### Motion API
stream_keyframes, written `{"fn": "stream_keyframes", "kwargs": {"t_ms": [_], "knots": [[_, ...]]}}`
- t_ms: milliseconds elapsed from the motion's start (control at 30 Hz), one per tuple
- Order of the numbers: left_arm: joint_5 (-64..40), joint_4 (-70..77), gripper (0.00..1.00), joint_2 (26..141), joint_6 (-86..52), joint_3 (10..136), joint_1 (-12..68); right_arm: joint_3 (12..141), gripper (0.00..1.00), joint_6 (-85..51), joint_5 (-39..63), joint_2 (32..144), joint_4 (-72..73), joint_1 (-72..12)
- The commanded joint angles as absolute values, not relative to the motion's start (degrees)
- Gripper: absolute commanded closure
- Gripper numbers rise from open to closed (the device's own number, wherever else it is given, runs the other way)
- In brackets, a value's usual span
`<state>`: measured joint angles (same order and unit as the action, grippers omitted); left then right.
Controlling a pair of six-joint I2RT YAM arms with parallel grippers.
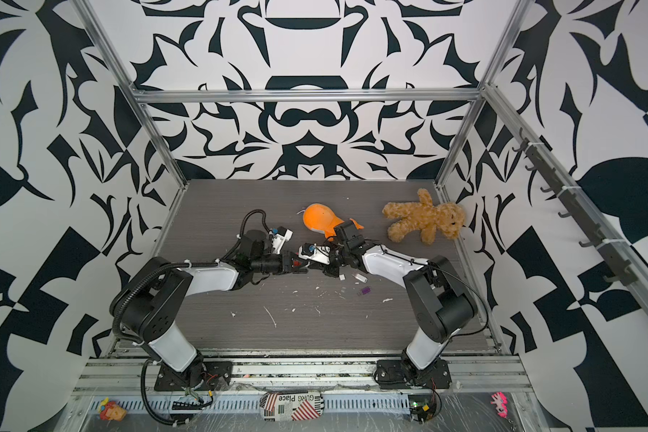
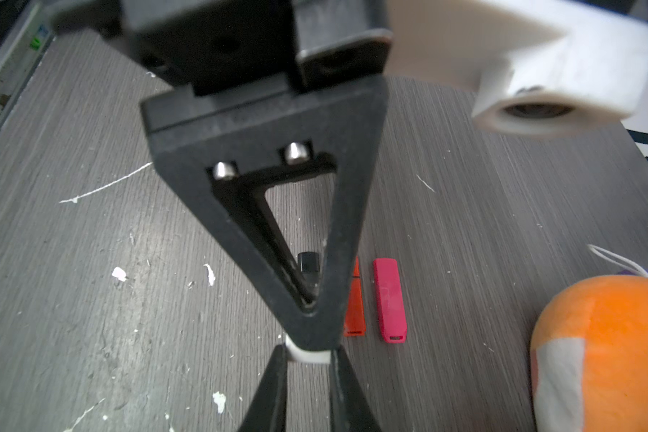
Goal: Close the usb drive cover
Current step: Pick up the cover from the center of the board.
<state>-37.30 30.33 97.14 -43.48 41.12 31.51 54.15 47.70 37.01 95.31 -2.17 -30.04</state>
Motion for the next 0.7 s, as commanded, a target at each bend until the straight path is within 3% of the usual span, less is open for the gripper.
{"fn": "stream_keyframes", "kwargs": {"t_ms": [0,233,433,667], "knots": [[-38.23,31.73,0.85,97.72,-43.77,42.17,31.61,55.88,0.81,47.19,37.14,95.70,-1.34,-30.31],[-38.50,31.94,0.87,98.06,-43.93,42.54,31.64,56.24,0.81,47.20,36.78,95.89,-1.41,-30.29],[-38.59,31.86,0.88,97.70,-43.69,42.67,31.51,56.34,0.64,48.85,34.27,95.06,-1.52,-30.23],[-38.57,30.54,0.88,97.22,-42.46,42.89,31.03,55.21,0.59,52.69,33.64,90.71,-5.56,-26.76]]}}
